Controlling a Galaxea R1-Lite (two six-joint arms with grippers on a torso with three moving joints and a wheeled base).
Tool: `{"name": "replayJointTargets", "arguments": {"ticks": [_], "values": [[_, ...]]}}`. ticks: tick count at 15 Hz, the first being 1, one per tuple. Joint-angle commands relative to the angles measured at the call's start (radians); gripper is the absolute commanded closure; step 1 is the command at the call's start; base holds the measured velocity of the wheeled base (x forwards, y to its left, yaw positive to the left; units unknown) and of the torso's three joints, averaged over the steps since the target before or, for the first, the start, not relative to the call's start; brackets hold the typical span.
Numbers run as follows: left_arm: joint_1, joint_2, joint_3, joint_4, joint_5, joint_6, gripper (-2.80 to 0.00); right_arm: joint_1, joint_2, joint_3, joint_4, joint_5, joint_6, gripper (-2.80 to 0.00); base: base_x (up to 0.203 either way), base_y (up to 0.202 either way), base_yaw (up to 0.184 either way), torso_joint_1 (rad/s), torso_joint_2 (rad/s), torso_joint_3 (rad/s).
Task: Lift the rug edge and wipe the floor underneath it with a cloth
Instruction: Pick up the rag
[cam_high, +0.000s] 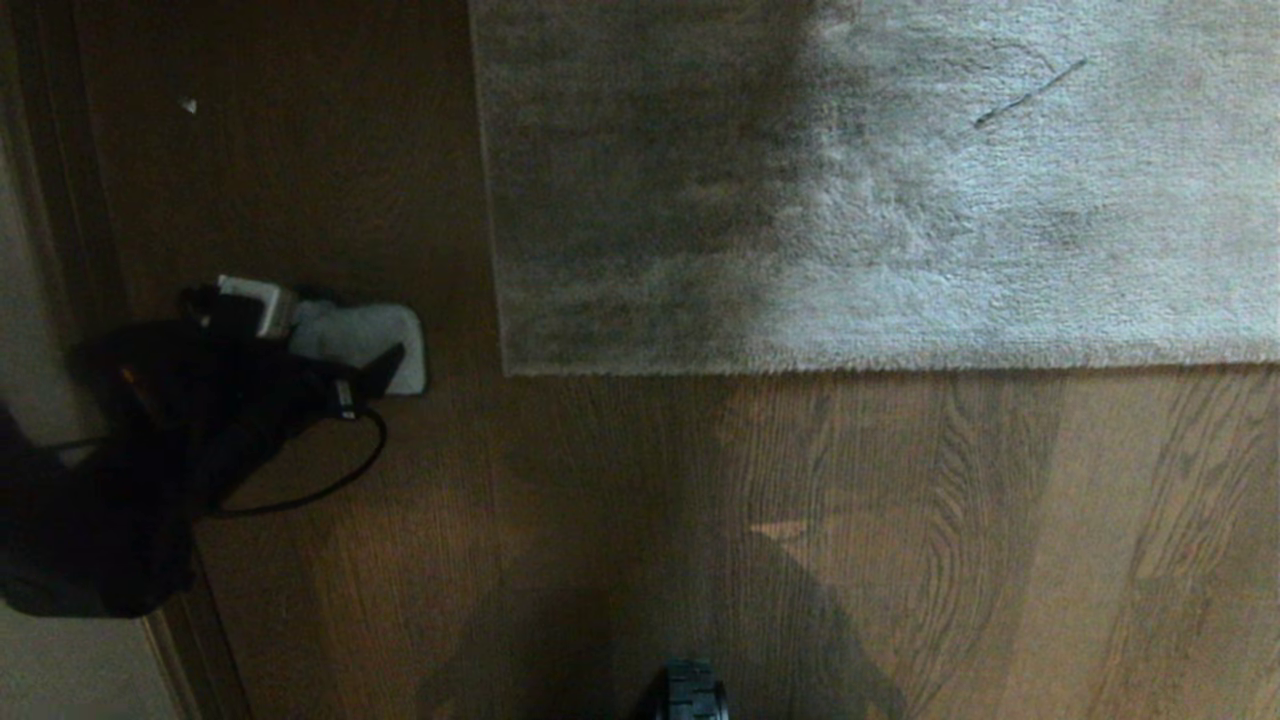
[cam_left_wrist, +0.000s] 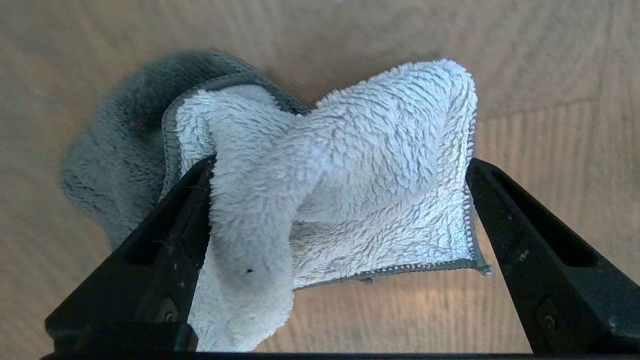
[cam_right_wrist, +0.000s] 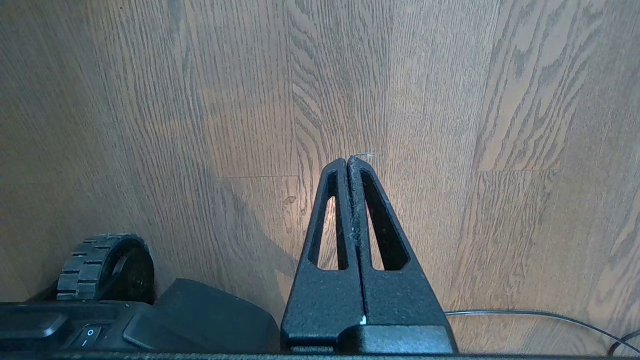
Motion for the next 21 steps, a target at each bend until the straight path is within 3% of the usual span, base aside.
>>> {"name": "replayJointTargets", "arguments": {"ticks": [1,5,9,10,21], "values": [[-0.005,0.021,0.009,-0.009,-0.001,0.003,-2.80,0.000,0.000,0.000,0.000,0.000,0.000,0.00,0.000,0.000,0.000,0.000,0.00,0.000],[-0.002,0.075,0.012,-0.113,0.004,0.000,-2.80,0.000,0.000,0.000,0.000,0.000,0.000,0.00,0.000,0.000,0.000,0.000,0.00,0.000],[0.005,0.076,0.014,-0.120,0.008,0.003,-2.80,0.000,0.000,0.000,0.000,0.000,0.000,0.00,0.000,0.000,0.000,0.000,0.00,0.000],[0.007,0.076,0.018,-0.120,0.008,0.007,0.00,0.000,0.000,0.000,0.000,0.000,0.000,0.00,0.000,0.000,0.000,0.000,0.00,0.000],[0.009,0.066,0.023,-0.166,0.015,0.004,0.00,0.000,0.000,0.000,0.000,0.000,0.000,0.00,0.000,0.000,0.000,0.000,0.00,0.000]]}}
